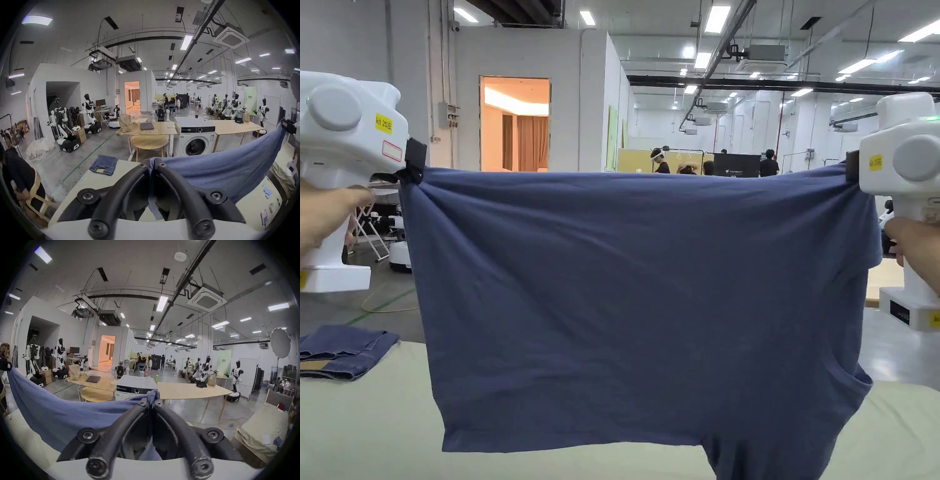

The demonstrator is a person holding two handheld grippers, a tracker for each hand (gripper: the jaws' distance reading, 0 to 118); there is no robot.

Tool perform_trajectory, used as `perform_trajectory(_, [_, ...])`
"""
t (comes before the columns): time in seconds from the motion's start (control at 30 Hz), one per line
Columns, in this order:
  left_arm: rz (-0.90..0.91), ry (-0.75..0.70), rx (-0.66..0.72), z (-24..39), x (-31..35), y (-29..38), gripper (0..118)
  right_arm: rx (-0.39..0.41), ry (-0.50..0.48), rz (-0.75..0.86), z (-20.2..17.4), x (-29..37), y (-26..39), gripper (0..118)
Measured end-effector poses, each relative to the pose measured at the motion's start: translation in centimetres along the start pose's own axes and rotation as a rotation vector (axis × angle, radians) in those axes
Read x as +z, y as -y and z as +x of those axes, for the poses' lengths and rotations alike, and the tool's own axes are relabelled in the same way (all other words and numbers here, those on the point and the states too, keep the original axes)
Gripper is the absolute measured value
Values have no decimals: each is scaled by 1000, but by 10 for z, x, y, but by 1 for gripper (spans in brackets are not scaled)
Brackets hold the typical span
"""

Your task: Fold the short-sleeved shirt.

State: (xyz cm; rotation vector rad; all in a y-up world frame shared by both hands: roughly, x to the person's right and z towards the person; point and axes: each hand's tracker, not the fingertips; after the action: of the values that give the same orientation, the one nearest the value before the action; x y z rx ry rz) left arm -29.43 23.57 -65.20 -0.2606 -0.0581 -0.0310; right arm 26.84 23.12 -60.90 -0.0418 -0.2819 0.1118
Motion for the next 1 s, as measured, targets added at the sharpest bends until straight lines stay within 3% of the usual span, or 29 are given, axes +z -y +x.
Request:
perform_trajectory(0.2, [-8, -3, 8, -3, -3, 20, 0, 28, 1, -4, -9, 10, 19, 1])
perform_trajectory(0.5, [-102, 52, 38, 1, -4, 120, 0, 47, 1, -117, -2, 42, 115, 1])
perform_trajectory(1.0, [-126, 129, 62, 16, 129, 259, 0, 59, -11, -228, 28, 191, 231, 1])
